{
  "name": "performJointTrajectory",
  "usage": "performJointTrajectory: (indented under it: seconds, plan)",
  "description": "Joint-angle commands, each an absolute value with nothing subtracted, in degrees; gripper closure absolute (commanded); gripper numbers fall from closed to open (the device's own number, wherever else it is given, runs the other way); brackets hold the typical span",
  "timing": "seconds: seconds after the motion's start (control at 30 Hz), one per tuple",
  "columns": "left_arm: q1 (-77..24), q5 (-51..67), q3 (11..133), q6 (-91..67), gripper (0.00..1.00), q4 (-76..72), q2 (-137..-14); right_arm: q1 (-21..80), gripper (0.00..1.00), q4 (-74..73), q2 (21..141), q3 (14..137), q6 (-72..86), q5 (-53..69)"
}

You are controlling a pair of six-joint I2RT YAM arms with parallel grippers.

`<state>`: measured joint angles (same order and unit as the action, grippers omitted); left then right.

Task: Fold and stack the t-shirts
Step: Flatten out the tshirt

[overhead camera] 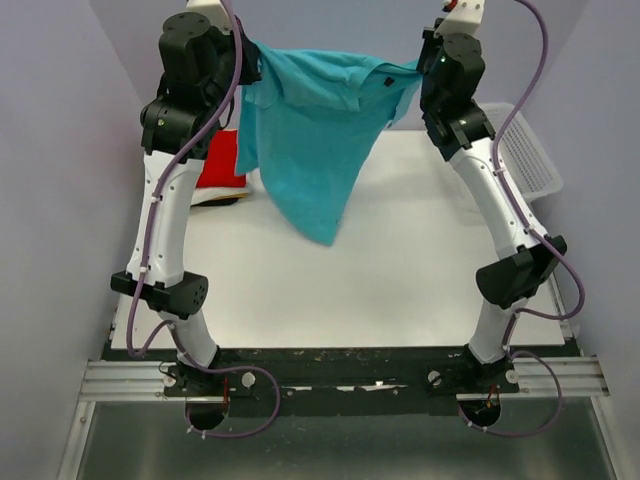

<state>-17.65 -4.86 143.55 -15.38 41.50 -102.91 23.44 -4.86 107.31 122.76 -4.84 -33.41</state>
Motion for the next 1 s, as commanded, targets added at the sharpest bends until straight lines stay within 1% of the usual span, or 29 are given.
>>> performJointTrajectory:
  seconds: [0.0,0.1,0.17,0.3,0.4,0.47,0.5,0.57,0.67,0.73,0.77,0.8,0.83,0.87,0.9,0.93,0.97]
  plan:
    - [-16.61,3.97,141.30,-14.59,1.00,33.58,-93.95,24.08,0.99,-1.85,101.99,126.93,-8.00,-32.47]
    - [-16.52,5.46,138.07,-14.40,1.00,34.43,-90.99,24.00,0.99,-2.40,96.77,119.32,-8.26,-32.06]
    - [-16.57,8.70,130.19,-13.21,1.00,33.21,-87.38,24.06,0.99,-2.24,91.76,110.54,-8.05,-30.52]
    - [-16.69,13.67,103.96,-15.96,1.00,29.38,-77.47,24.08,0.99,-3.78,80.60,91.13,-5.11,-27.65]
    - [-17.34,13.16,80.48,-22.18,1.00,25.68,-69.71,24.02,0.99,-9.60,74.58,79.56,-2.48,-24.42]
    - [-19.05,13.62,67.37,-26.45,1.00,23.33,-66.20,24.00,0.99,-13.89,71.20,73.03,2.38,-21.36]
    - [-20.63,12.03,61.25,-29.46,1.00,23.31,-64.80,24.07,0.99,-16.40,69.47,69.96,4.72,-20.30]
    - [-23.74,8.42,51.05,-35.88,1.00,23.10,-61.87,24.05,0.99,-21.24,66.81,64.48,10.28,-19.13]
    - [-28.72,8.88,38.34,-44.18,1.00,20.10,-58.09,24.05,0.99,-25.25,63.48,55.50,17.94,-18.75]
    - [-31.88,9.33,32.72,-46.72,1.00,19.71,-56.47,24.04,0.95,-27.68,63.00,50.38,22.99,-20.72]
    - [-33.00,8.58,30.94,-48.26,0.92,19.90,-55.92,24.06,0.93,-29.26,63.45,49.05,25.61,-22.20]
    - [-34.21,8.78,29.86,-49.31,0.80,19.20,-55.45,24.06,0.89,-30.87,64.21,47.90,28.22,-24.50]
    - [-35.09,10.63,29.09,-49.60,0.62,17.97,-55.17,24.07,0.83,-32.41,65.00,47.56,31.24,-27.39]
    - [-36.26,12.43,29.07,-49.18,0.51,16.76,-55.08,24.08,0.78,-34.30,66.26,47.54,33.17,-29.44]
    - [-37.55,12.83,29.51,-48.69,0.24,16.54,-54.91,24.02,0.70,-35.18,67.34,47.90,34.53,-31.66]
    - [-38.65,11.93,30.50,-48.38,0.02,17.35,-54.88,24.03,0.52,-36.49,68.24,48.82,35.52,-33.55]
    - [-39.70,10.36,31.78,-48.05,0.02,19.39,-54.84,24.08,0.32,-38.18,69.18,49.89,37.27,-35.55]
